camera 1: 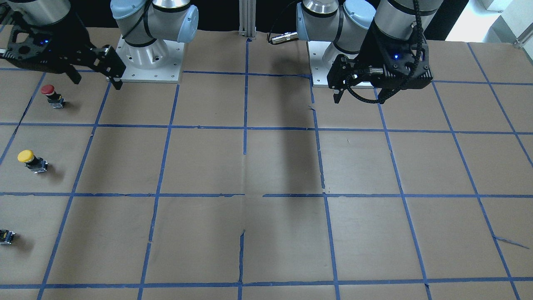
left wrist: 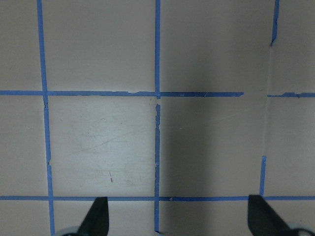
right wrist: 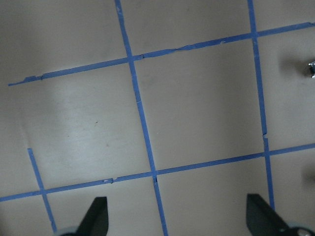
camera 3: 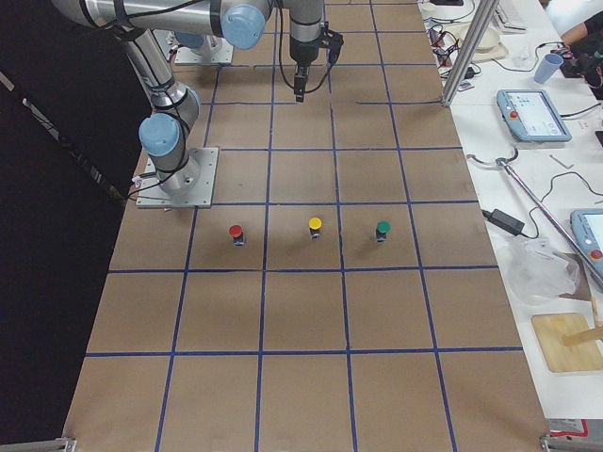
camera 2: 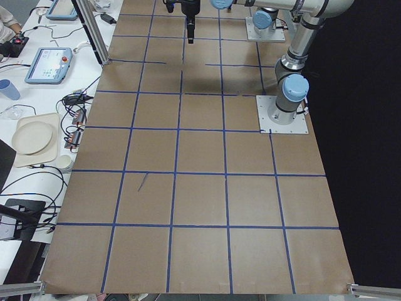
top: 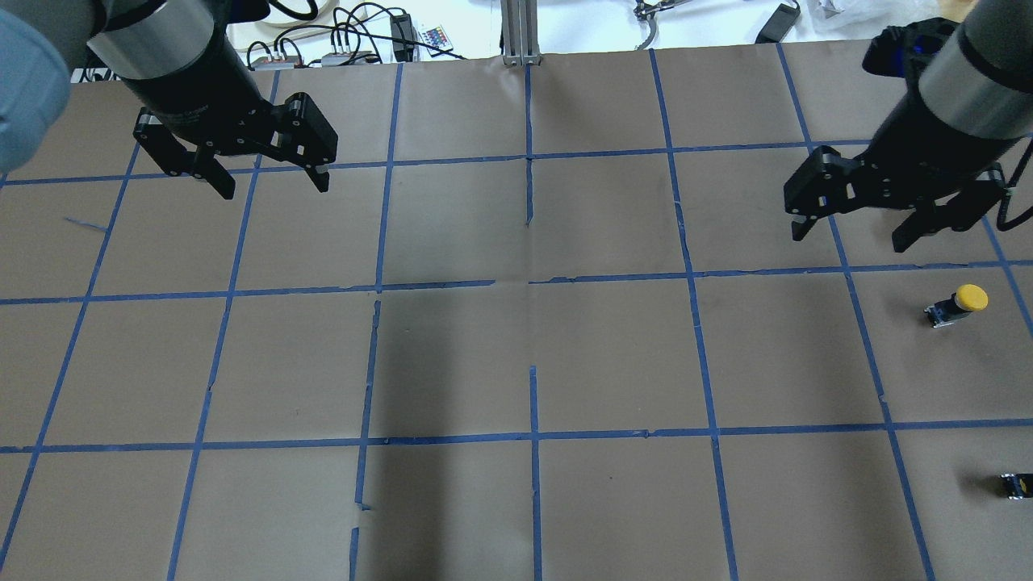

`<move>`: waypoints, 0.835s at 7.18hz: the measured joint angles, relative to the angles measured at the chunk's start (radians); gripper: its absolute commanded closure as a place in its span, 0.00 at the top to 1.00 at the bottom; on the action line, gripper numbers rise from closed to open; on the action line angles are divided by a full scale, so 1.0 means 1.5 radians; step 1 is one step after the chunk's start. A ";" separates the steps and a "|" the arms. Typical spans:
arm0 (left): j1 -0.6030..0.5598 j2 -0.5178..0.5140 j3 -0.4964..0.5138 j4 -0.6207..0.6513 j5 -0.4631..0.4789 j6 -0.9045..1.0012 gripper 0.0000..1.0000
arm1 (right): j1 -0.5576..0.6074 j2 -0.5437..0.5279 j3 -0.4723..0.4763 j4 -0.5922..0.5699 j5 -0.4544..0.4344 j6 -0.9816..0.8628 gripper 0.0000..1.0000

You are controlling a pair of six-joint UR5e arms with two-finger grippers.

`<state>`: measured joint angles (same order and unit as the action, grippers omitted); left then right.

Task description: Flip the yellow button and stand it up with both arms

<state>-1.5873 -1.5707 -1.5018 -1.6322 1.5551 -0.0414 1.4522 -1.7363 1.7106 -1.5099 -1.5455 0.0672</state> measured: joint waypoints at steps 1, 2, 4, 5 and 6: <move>0.000 0.000 0.000 0.000 0.000 0.000 1.00 | 0.044 0.005 -0.011 0.017 0.002 0.051 1.00; 0.000 0.000 0.000 0.000 0.000 0.000 1.00 | 0.075 0.014 -0.014 0.023 0.002 0.077 1.00; 0.000 0.001 0.000 0.000 0.000 0.000 1.00 | 0.105 0.027 -0.013 0.027 -0.005 0.094 1.00; 0.000 0.001 0.000 -0.001 0.000 0.000 1.00 | 0.097 0.027 -0.013 0.028 -0.007 0.093 1.00; 0.000 0.001 0.000 -0.001 0.000 0.000 1.00 | 0.079 0.026 -0.014 0.029 -0.008 0.090 1.00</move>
<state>-1.5869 -1.5696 -1.5022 -1.6334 1.5551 -0.0414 1.5713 -1.6974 1.6894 -1.4663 -1.5576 0.2027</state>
